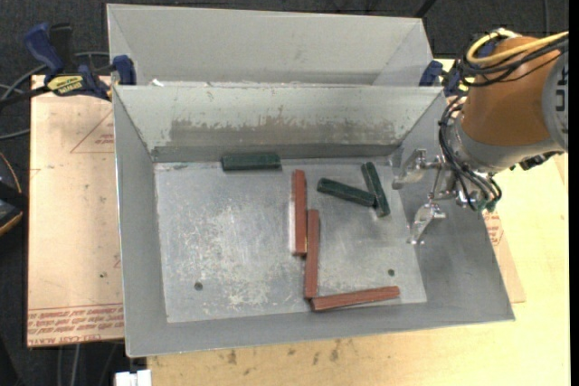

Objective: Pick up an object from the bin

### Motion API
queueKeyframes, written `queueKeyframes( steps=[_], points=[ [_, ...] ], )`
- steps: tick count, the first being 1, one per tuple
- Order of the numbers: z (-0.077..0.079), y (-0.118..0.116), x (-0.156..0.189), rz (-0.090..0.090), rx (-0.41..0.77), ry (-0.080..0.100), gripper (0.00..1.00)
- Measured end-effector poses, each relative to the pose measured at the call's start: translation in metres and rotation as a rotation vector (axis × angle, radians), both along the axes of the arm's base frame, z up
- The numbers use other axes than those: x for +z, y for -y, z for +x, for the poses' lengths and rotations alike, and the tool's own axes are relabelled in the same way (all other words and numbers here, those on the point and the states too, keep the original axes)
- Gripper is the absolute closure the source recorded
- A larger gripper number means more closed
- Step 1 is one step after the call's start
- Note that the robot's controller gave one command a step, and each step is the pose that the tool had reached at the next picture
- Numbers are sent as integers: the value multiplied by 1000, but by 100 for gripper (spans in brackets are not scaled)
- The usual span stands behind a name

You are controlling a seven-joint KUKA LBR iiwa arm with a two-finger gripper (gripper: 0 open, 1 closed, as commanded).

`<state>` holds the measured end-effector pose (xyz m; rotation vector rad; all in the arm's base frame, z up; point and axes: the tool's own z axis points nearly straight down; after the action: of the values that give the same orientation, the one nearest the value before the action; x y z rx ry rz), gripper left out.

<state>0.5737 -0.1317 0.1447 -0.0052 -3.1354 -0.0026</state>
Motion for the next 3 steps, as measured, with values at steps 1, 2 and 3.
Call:
queueKeyframes(
  steps=[1, 2, 3],
  points=[
    [2, 0, 5, -1, 3, 7, 0],
    [31, -16, -64, -5, 50, 18, 100],
    [30, -16, -65, -4, 51, 15, 0]
  ],
)
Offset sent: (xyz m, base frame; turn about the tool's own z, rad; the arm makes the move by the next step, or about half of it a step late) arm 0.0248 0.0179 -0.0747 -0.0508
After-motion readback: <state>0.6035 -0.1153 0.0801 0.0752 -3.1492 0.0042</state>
